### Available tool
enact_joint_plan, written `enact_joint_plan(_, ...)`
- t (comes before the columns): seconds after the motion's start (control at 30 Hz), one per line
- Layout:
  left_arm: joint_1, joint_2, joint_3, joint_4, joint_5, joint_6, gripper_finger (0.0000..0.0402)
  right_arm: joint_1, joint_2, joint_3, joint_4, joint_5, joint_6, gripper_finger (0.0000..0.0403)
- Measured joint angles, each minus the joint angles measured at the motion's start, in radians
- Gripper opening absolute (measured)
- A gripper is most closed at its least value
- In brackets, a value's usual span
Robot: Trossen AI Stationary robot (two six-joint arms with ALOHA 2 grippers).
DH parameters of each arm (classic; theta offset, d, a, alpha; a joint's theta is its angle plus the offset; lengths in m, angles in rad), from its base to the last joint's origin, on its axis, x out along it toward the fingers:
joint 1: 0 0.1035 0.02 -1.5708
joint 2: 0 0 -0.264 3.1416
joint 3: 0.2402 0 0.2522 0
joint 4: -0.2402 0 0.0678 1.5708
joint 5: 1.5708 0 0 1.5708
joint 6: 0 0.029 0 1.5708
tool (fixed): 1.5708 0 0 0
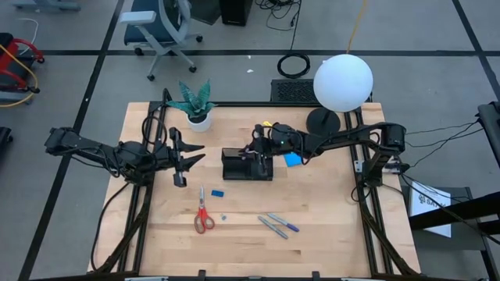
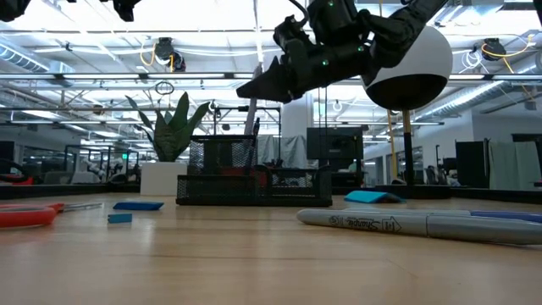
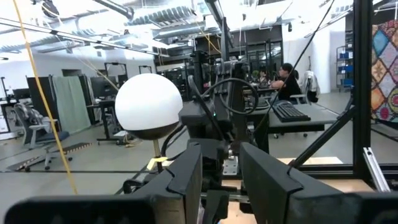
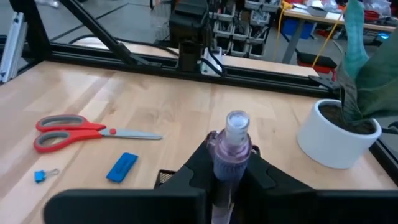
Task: Pick and place office supplies into organizer
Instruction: Put the purple pen into the black desk organizer, then put the blue marker into the black desk organizer
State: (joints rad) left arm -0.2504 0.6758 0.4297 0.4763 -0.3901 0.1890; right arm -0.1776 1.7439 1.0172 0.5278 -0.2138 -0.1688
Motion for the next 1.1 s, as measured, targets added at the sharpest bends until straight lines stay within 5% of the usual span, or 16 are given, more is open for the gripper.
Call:
enact_joint_plan(0.4, 0.000, 0.000, 0.000, 0.000, 0.000, -0.033, 0.0118, 0.000, 0.000, 0.000, 0.011, 0.005, -0.003, 0.0121)
enact_joint_plan(0.67, 0.000, 0.000, 0.000, 0.000, 0.000, -0.035, 0.0118, 0.012, -0.056, 0.000, -0.013, 0.008, -0.022, 0.0117)
enact_joint_plan(1.1, -0.001, 0.000, 0.000, -0.003, 0.000, -0.037, 0.0118, 0.114, -0.326, 0.001, -0.383, 0.007, -0.113, 0.0109)
